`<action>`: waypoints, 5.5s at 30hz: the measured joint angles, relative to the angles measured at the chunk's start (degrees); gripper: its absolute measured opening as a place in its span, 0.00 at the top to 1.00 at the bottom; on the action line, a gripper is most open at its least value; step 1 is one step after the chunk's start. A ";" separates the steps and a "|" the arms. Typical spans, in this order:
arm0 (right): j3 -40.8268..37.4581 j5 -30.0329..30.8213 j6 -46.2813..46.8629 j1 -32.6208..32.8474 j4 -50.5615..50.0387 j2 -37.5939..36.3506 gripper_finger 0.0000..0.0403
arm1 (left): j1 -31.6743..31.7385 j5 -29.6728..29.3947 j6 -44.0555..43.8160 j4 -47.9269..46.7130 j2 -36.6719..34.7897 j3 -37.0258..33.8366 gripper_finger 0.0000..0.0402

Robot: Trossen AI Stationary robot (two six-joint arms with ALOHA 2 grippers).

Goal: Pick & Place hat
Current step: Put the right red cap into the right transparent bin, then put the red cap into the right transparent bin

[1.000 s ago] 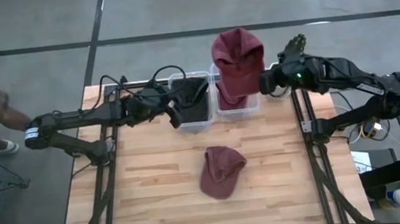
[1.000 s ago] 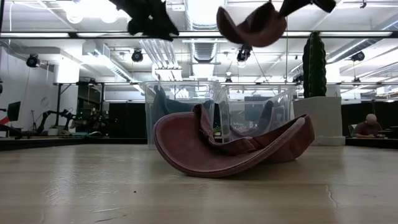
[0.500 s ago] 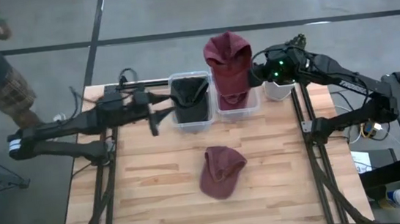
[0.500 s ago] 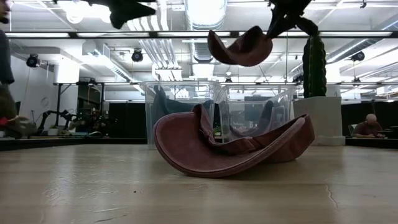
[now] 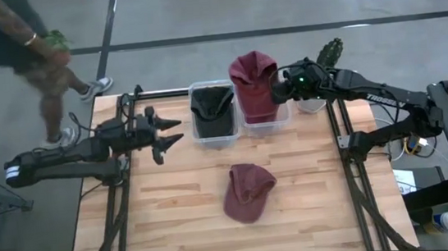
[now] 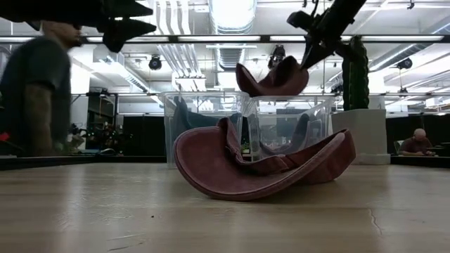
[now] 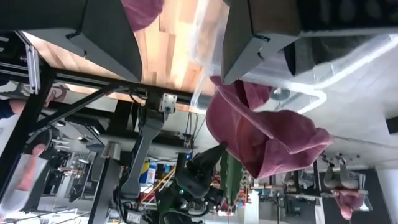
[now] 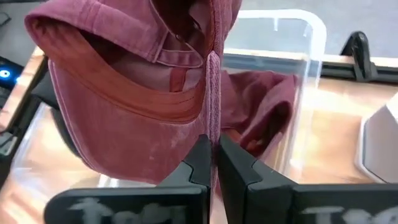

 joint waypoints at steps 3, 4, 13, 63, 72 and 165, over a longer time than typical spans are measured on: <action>-1.38 0.03 1.13 -0.47 0.27 -0.02 0.98 | 0.00 0.03 -0.75 -0.10 -0.35 -1.27 0.47; -1.95 0.09 1.47 -0.48 0.39 -0.02 0.98 | 0.00 0.05 -0.98 -0.13 -0.35 -1.54 0.47; -7.61 -0.66 2.46 -0.59 3.67 -0.02 0.98 | 0.00 0.08 -1.70 -0.36 -0.23 -2.12 0.47; -7.34 2.14 2.76 2.72 3.71 -1.51 0.68 | -0.01 0.06 -1.94 -0.79 -0.18 -2.82 0.47; -5.33 8.73 -1.91 1.69 9.83 3.63 0.78 | -0.01 0.04 -1.98 -0.88 -0.18 -2.82 0.47; -5.52 11.27 77.99 61.21 17.01 29.82 0.62 | -0.02 1.52 -2.69 -3.96 -0.16 -4.81 0.47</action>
